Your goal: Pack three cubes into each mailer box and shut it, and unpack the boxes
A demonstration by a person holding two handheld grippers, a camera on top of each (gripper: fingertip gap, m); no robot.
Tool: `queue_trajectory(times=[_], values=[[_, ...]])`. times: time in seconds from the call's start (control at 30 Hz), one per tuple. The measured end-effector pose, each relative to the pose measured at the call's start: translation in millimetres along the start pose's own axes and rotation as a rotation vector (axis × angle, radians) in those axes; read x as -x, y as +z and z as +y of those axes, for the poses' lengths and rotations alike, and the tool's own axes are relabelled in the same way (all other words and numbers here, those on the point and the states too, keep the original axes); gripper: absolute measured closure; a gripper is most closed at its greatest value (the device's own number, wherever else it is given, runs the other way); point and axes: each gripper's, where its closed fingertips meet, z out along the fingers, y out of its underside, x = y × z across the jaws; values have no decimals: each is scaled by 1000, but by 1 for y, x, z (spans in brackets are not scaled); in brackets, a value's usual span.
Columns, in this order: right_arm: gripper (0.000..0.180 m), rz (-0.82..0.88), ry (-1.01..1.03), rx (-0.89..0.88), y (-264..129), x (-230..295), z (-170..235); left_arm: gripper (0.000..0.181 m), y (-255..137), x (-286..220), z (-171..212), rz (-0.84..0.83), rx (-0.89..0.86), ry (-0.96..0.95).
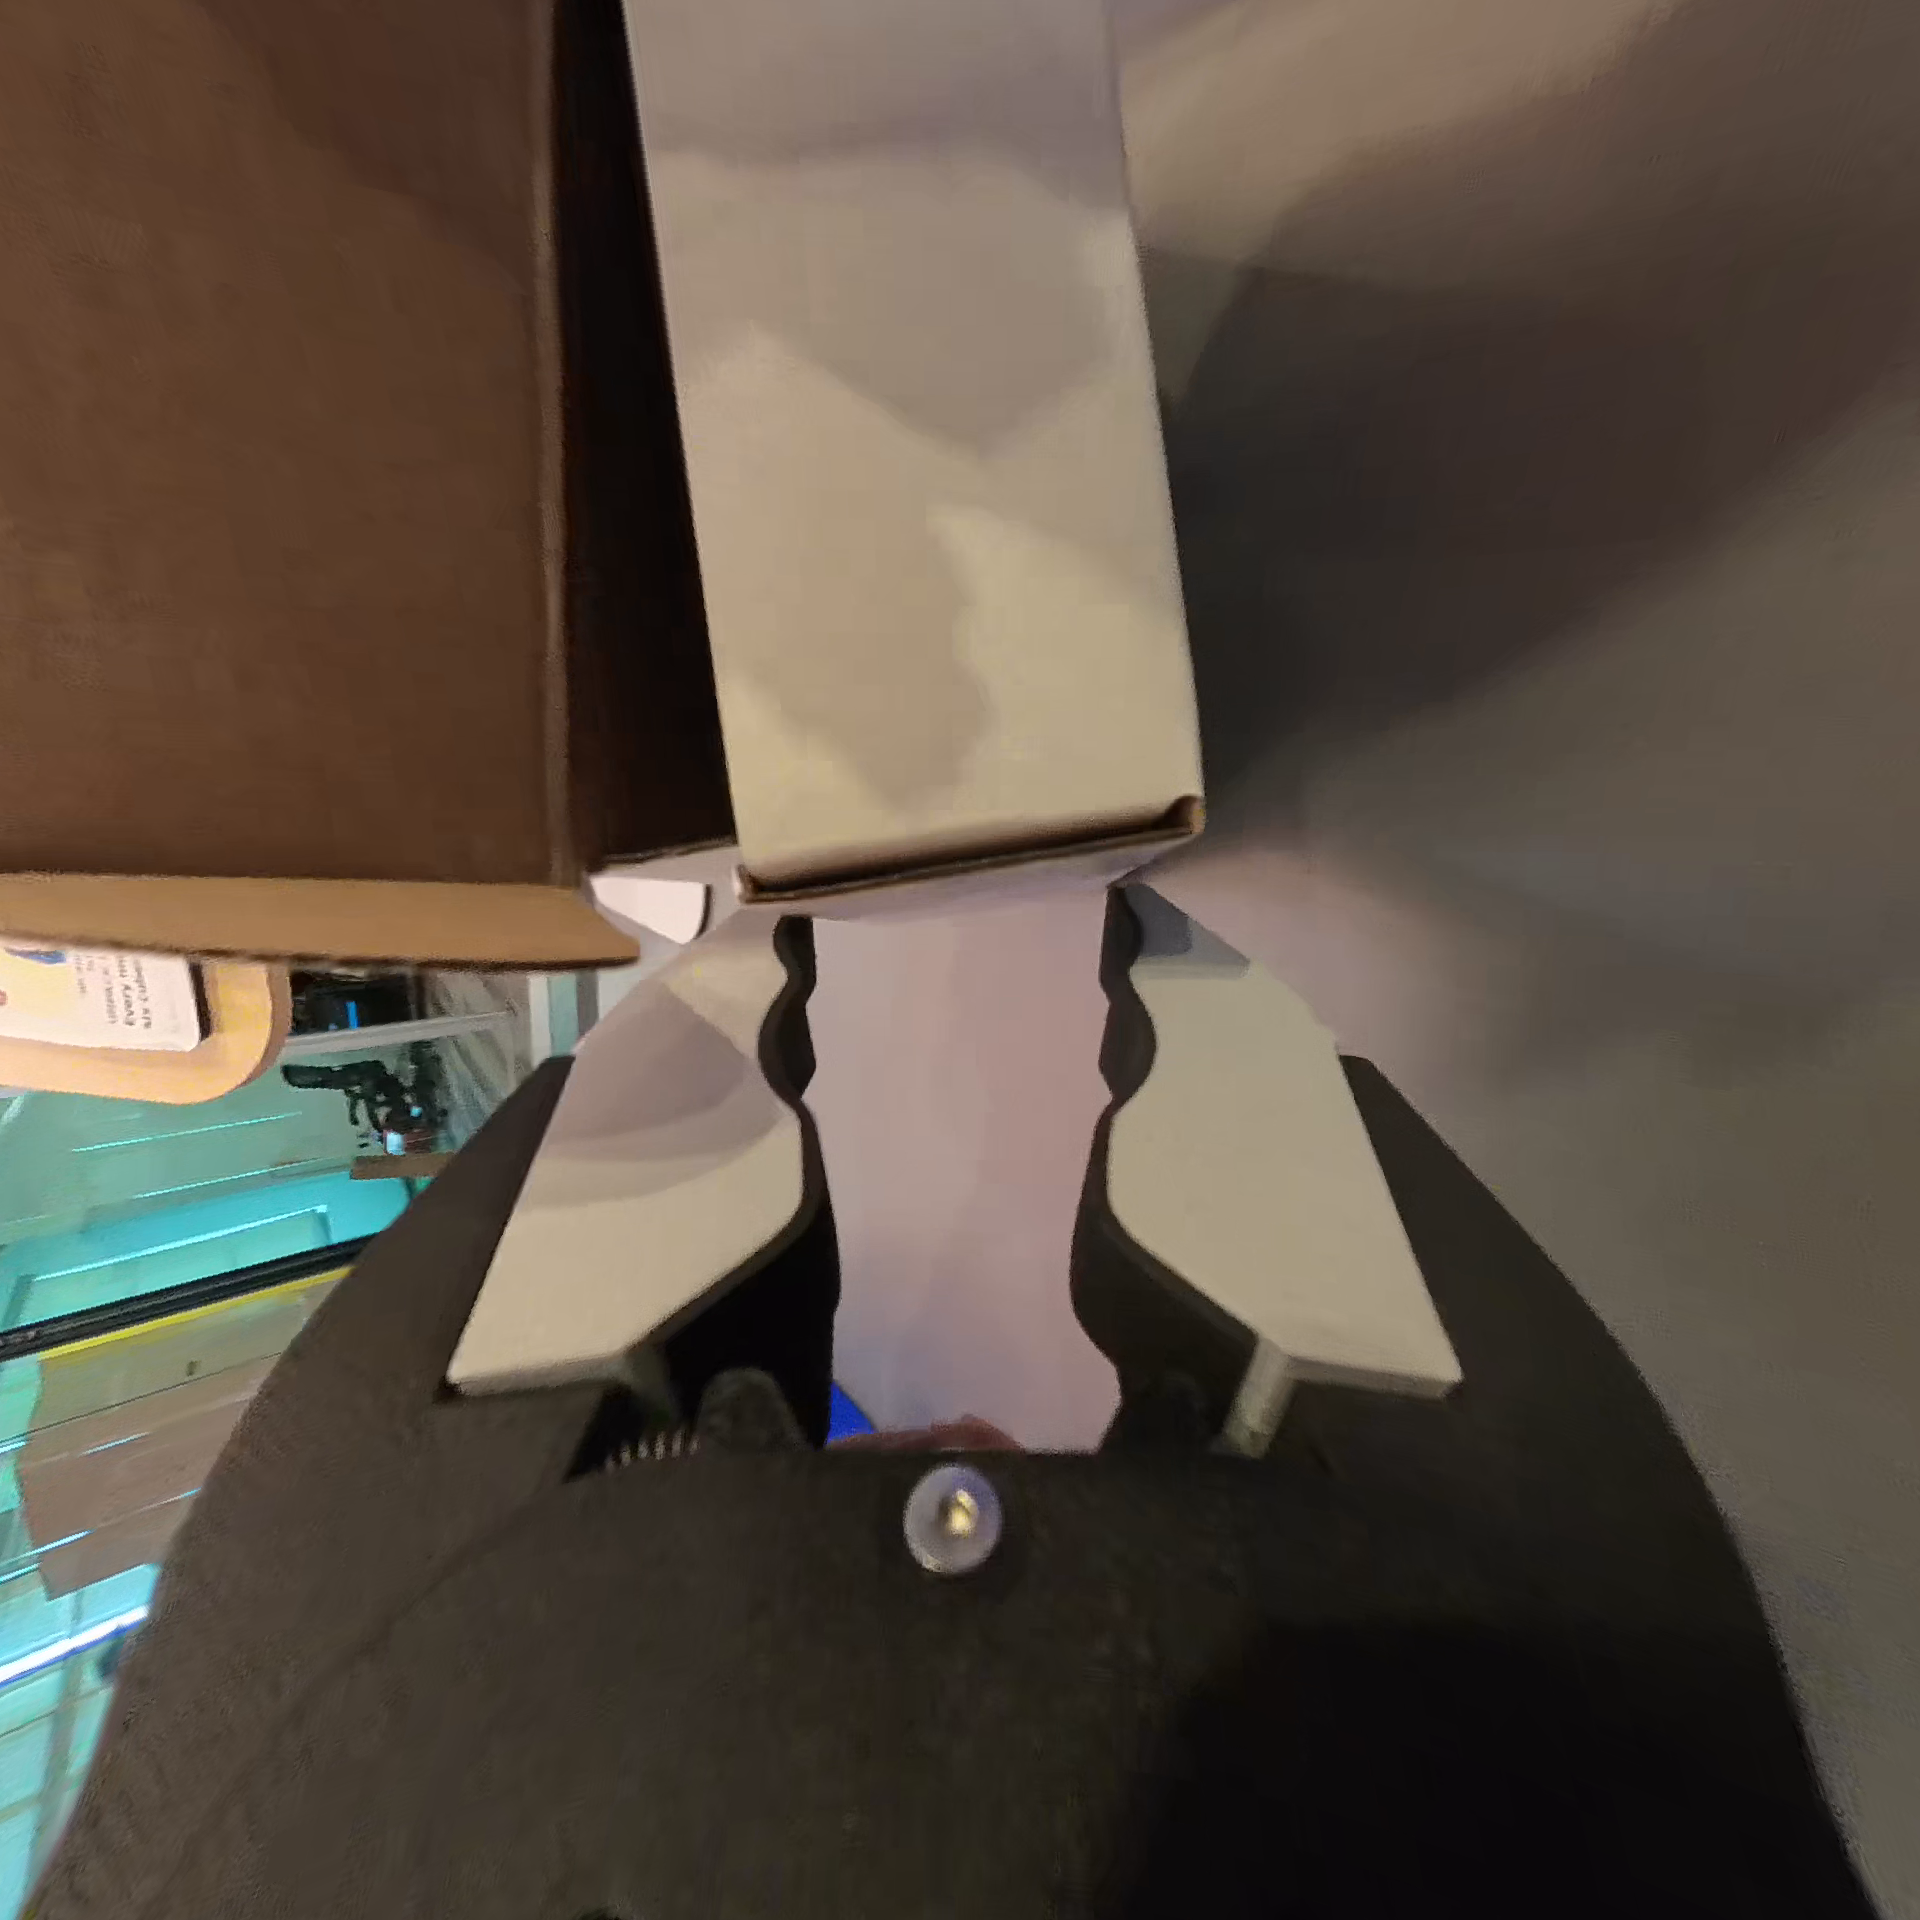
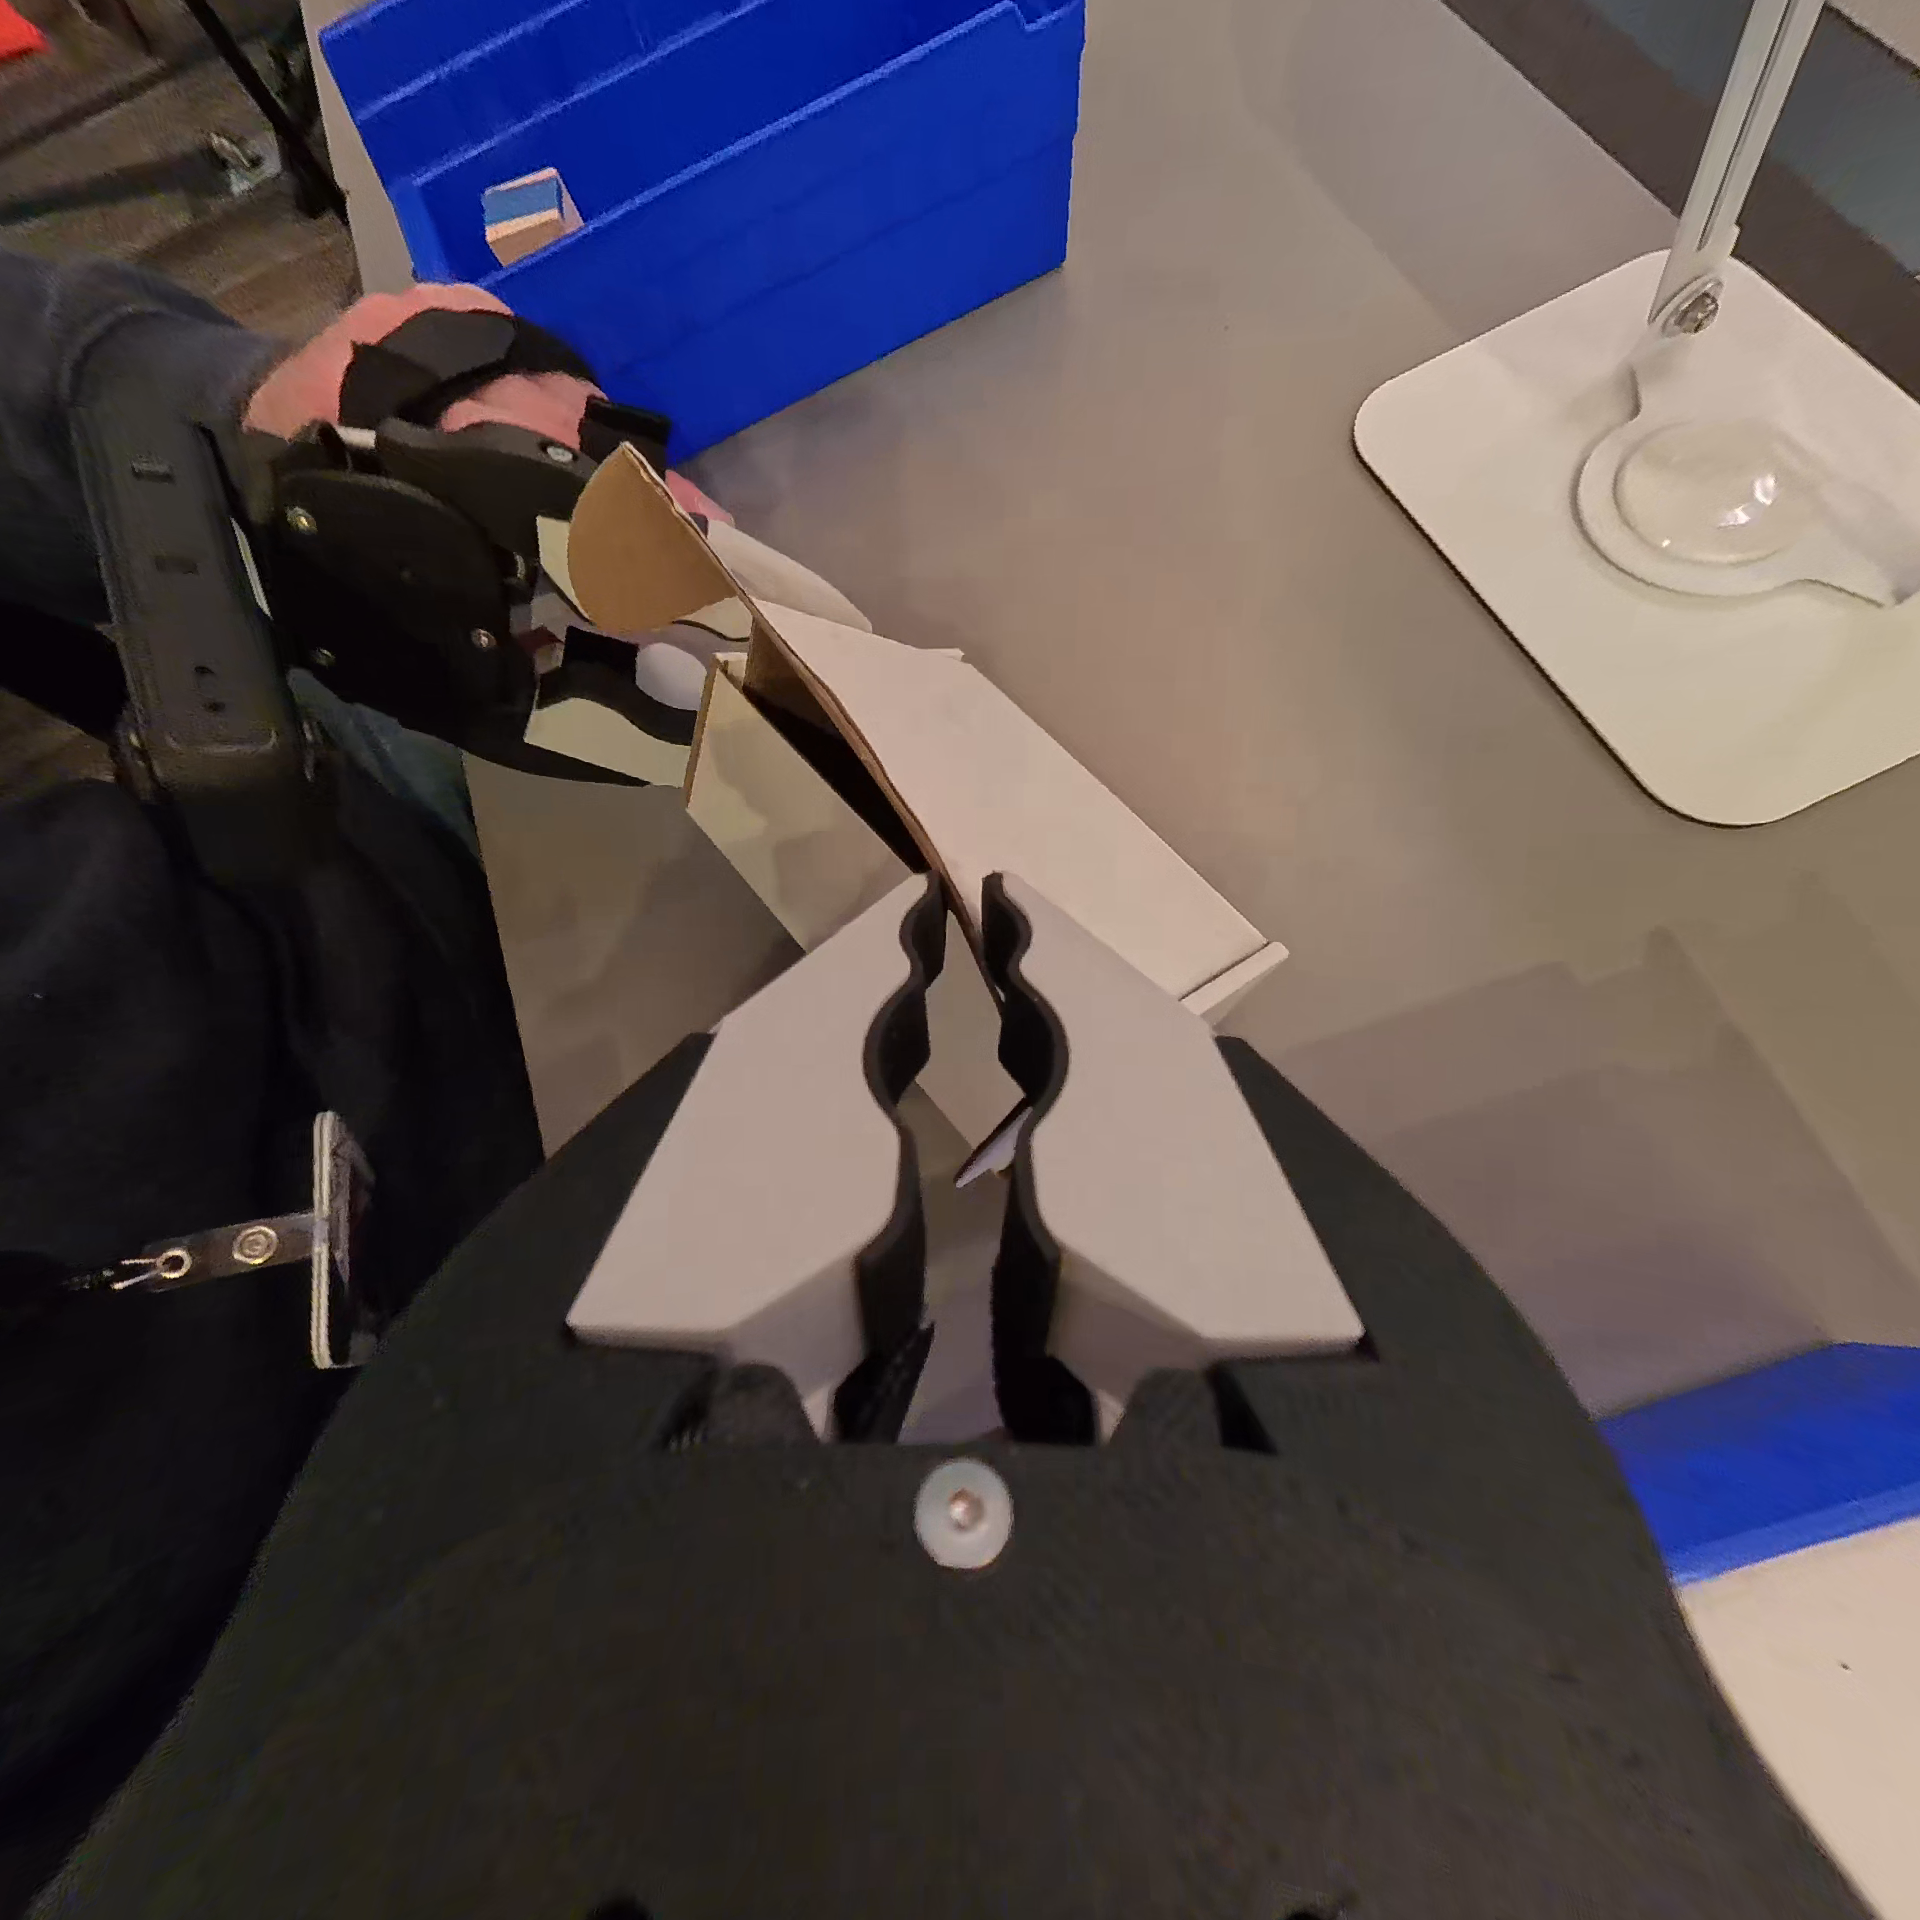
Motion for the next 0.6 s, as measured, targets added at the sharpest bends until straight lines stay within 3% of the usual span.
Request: queue_trajectory(times=[0.23, 0.6], values=[[175, 15, 15, -1, 0, 0, -1, 123, -4, -4, 0, 6, -19, 43], [175, 143, -78, -16, -10, -12, -35, 138, -13, -18, -7, 30, -59, 191]])
